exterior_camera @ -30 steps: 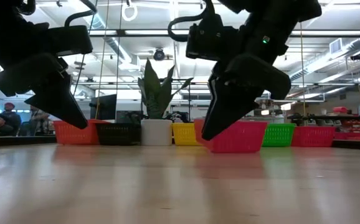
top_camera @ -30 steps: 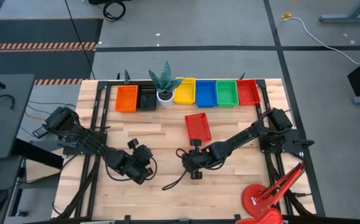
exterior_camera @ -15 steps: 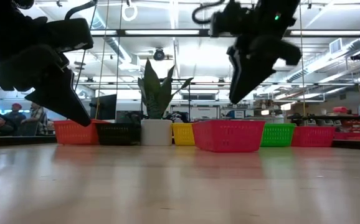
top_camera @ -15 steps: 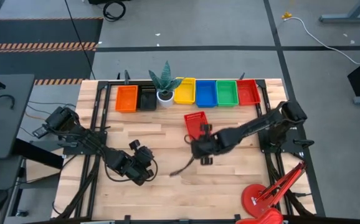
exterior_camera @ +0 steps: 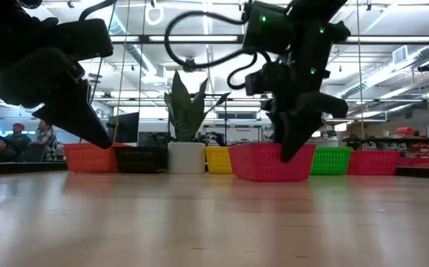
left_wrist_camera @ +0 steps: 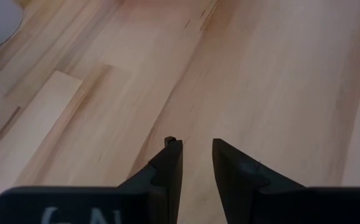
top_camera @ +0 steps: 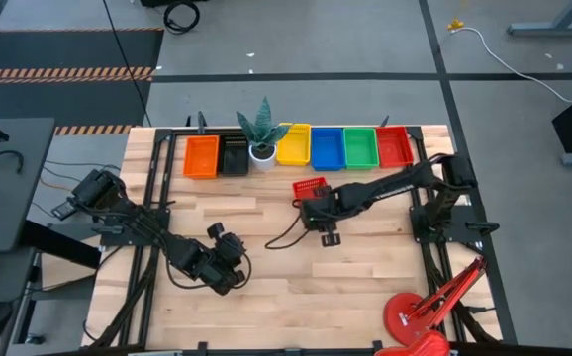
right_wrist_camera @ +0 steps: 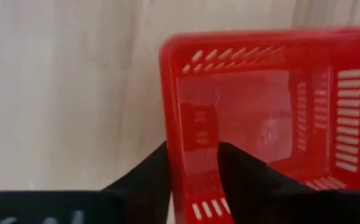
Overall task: Stack baskets by color
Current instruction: Stack the bottom red bin on the top red bin
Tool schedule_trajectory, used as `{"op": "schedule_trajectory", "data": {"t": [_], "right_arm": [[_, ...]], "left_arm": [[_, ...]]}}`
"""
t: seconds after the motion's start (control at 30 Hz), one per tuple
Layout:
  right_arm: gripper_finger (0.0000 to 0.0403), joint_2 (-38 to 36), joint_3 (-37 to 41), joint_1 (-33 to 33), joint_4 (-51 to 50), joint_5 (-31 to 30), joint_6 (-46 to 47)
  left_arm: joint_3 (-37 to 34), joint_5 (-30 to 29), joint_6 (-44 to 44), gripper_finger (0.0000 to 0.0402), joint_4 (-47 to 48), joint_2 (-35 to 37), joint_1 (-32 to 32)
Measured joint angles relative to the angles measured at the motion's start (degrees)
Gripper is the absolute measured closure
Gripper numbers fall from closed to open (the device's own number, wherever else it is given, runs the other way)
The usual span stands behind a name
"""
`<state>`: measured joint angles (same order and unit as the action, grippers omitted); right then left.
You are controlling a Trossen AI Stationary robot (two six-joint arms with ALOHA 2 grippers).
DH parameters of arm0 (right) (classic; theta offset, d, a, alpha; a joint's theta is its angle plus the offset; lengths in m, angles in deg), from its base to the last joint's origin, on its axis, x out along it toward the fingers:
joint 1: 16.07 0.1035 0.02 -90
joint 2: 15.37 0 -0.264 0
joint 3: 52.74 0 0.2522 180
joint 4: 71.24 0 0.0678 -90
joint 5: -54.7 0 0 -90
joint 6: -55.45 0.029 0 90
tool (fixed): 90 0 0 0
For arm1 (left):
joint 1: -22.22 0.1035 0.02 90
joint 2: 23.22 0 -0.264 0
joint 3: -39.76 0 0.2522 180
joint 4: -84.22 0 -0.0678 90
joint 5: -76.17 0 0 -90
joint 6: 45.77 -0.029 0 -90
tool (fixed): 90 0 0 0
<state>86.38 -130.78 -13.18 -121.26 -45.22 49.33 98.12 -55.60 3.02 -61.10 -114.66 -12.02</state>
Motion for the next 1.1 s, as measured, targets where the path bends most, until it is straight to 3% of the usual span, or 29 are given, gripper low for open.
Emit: {"op": "schedule_trajectory", "data": {"t": [0.23, 0.6, 0.83, 0.97, 1.1], "right_arm": [[0.0389, -0.80, 0.23, 0.44, -0.81, -0.16, -1.74], [0.0395, -14.57, 0.18, 6.27, -15.41, -9.22, 8.91], [0.0395, -24.73, 0.16, 8.82, -36.36, -14.71, 21.10], [0.0395, -27.80, 0.16, 7.34, -48.39, -19.25, 24.01], [0.0395, -29.49, 1.03, 2.97, -51.41, -22.44, 20.45]], "left_arm": [[0.00, 0.01, -0.59, 0.0308, -0.83, 0.00, 0.03], [0.00, -0.01, -0.59, 0.0308, -0.80, -0.02, 0.02], [0.00, -0.01, -0.57, 0.0308, -0.78, -0.02, 0.02], [0.00, -0.02, -0.58, 0.0308, -0.78, -0.02, 0.04], [0.00, -0.20, -0.59, 0.0308, -0.78, -0.02, 0.04]]}}
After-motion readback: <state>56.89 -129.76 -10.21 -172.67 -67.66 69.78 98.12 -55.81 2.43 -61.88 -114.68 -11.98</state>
